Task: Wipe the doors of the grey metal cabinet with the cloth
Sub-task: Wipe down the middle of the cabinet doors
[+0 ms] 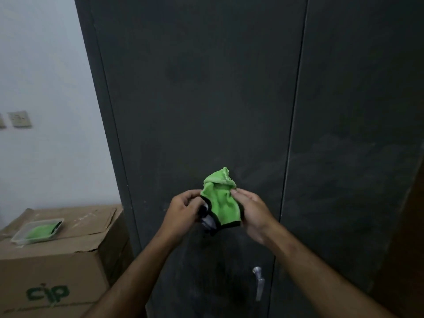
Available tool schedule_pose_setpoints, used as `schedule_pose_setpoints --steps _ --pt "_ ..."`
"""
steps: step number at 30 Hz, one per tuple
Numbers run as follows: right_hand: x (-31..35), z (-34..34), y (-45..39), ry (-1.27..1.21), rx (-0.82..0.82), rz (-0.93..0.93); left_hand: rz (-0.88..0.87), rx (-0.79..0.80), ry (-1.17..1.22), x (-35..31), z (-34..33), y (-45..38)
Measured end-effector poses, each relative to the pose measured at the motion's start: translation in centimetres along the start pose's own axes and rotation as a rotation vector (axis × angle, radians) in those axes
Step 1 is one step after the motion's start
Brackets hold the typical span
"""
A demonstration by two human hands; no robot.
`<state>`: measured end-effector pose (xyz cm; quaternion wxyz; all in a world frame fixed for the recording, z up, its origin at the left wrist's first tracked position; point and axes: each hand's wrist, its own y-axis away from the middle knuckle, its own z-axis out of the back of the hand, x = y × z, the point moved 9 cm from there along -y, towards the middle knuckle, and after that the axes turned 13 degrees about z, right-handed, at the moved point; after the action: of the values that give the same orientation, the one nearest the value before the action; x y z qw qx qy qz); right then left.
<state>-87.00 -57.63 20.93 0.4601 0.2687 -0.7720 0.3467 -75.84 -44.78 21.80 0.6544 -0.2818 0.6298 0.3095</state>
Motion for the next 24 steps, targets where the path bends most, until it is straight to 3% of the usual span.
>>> schedule_pose_setpoints --steps 3,6,9,14,20,24 --pt "0.3 1.1 0.5 -0.012 -0.085 -0.042 0.111 0.036 0.093 1.2 0.0 -0.5" --pt "0.3 1.9 0.7 0.014 -0.101 -0.049 0.264 0.196 0.225 2.3 -1.3 0.1" --pt "0.5 2.8 0.8 0.057 -0.123 -0.057 0.227 0.306 0.161 2.0 -2.3 0.4" --pt "1.2 4.6 0.9 0.292 -0.159 -0.026 0.210 0.328 0.249 1.8 -2.5 0.0" --pt "3.1 2.9 1.8 0.405 0.015 0.123 0.233 0.487 0.365 0.5 -4.2 1.3" --pt "3.0 2.4 2.1 0.326 0.116 0.101 0.123 0.506 0.206 -1.2 -3.2 0.9"
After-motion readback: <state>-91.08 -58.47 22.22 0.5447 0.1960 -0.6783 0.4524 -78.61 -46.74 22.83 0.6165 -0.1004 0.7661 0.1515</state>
